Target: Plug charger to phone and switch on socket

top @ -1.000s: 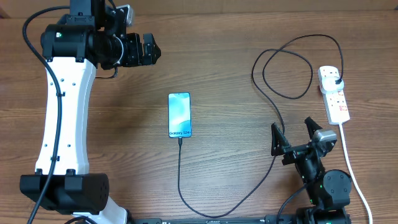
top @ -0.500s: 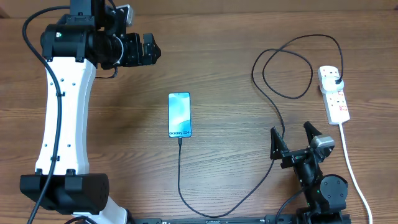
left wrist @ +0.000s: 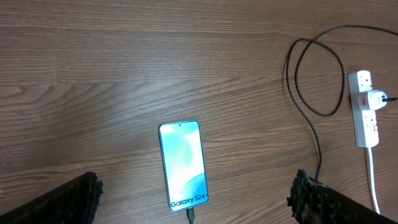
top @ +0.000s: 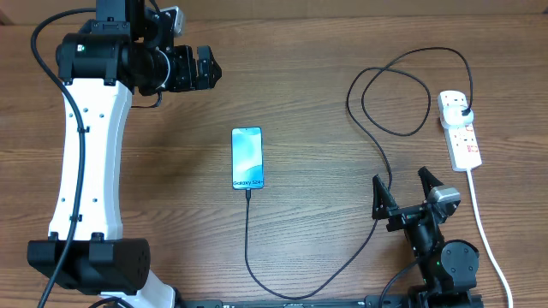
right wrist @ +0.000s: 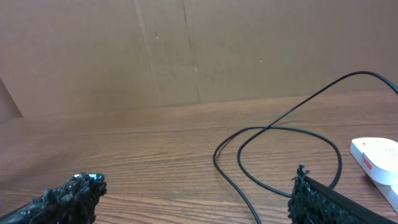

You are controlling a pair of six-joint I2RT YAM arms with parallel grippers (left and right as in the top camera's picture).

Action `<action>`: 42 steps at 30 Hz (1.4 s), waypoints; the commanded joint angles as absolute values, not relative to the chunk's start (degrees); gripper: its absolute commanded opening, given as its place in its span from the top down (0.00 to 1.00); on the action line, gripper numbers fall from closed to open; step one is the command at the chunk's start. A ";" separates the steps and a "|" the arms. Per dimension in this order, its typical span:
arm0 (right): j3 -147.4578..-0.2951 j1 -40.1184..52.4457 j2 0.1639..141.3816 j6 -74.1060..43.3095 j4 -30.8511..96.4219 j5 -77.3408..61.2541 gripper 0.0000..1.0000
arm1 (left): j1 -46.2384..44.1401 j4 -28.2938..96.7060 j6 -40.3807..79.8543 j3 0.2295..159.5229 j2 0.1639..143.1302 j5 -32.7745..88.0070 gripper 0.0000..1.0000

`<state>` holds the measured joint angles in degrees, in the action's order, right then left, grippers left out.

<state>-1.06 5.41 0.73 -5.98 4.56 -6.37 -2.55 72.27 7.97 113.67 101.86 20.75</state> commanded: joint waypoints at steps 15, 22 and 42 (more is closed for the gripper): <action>-0.47 5.82 0.14 -5.91 4.29 -5.61 0.00 | -2.66 68.60 7.29 109.25 94.35 15.09 0.00; -0.47 5.82 0.14 -5.91 4.29 -5.61 0.00 | -2.59 44.21 7.25 84.05 76.16 14.81 0.00; -0.47 5.82 0.14 -5.91 4.29 -5.61 0.00 | -2.26 2.35 -6.94 24.12 31.11 12.47 0.00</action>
<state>-1.06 5.41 0.73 -5.98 4.54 -6.35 -2.55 4.12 -3.29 28.95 35.31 14.79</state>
